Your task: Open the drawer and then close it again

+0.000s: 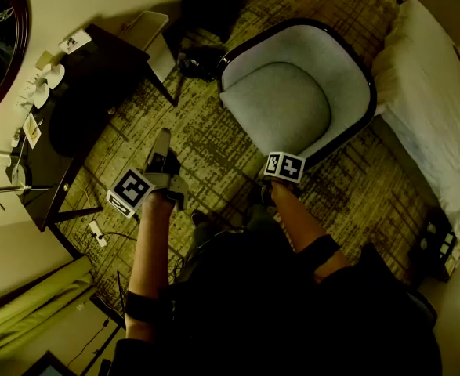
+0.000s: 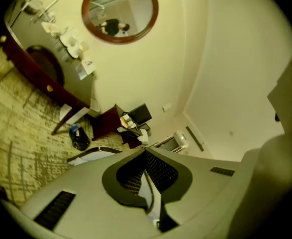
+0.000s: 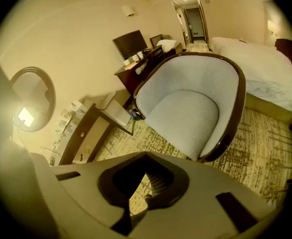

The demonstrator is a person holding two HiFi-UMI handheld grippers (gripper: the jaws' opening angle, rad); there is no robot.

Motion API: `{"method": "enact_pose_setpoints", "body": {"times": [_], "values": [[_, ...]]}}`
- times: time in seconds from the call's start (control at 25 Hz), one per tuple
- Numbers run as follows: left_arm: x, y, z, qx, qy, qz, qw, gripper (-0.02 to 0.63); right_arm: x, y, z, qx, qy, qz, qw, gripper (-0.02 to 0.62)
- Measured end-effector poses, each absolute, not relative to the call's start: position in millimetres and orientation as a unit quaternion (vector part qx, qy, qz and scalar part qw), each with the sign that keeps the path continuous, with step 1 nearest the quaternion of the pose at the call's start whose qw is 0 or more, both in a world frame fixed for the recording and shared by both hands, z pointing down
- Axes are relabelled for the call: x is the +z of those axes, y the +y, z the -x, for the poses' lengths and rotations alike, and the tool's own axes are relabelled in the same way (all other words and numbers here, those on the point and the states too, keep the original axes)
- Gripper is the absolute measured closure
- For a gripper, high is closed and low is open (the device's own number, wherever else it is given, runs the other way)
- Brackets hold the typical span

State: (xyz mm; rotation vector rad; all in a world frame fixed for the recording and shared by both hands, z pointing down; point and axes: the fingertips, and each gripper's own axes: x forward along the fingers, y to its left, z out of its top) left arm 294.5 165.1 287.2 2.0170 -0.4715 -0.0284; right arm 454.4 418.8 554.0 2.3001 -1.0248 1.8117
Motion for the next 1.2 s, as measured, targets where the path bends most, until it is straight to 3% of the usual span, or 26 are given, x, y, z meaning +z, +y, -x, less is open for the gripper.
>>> {"method": "enact_pose_setpoints", "body": {"times": [0.16,0.36,0.52,0.8,1.2], "values": [[289.8,160.5,-276.1,0.037,-0.245,-0.894,0.374,0.606,518.8,384.7,-460.8,0.511,-0.398,-0.762,0.017,0.586],[286.8,159.7,-254.5,0.101,-0.276,-0.943,0.155,0.606,454.8,334.4,-461.6,0.382,-0.497,-0.778,0.049,0.584],[285.8,159.4,-235.3,0.131,-0.296,-0.944,0.059,0.606,417.4,303.2,-449.9,0.280,-0.568,-0.768,0.088,0.584],[309.0,146.0,-164.2,0.154,-0.367,-0.917,0.024,0.606,345.4,258.3,-395.3,0.130,-0.667,-0.723,0.120,0.583],[322.5,122.3,-76.5,0.152,-0.442,-0.883,0.052,0.606,339.5,203.4,-318.9,0.105,-0.726,-0.666,0.135,0.583]]}}
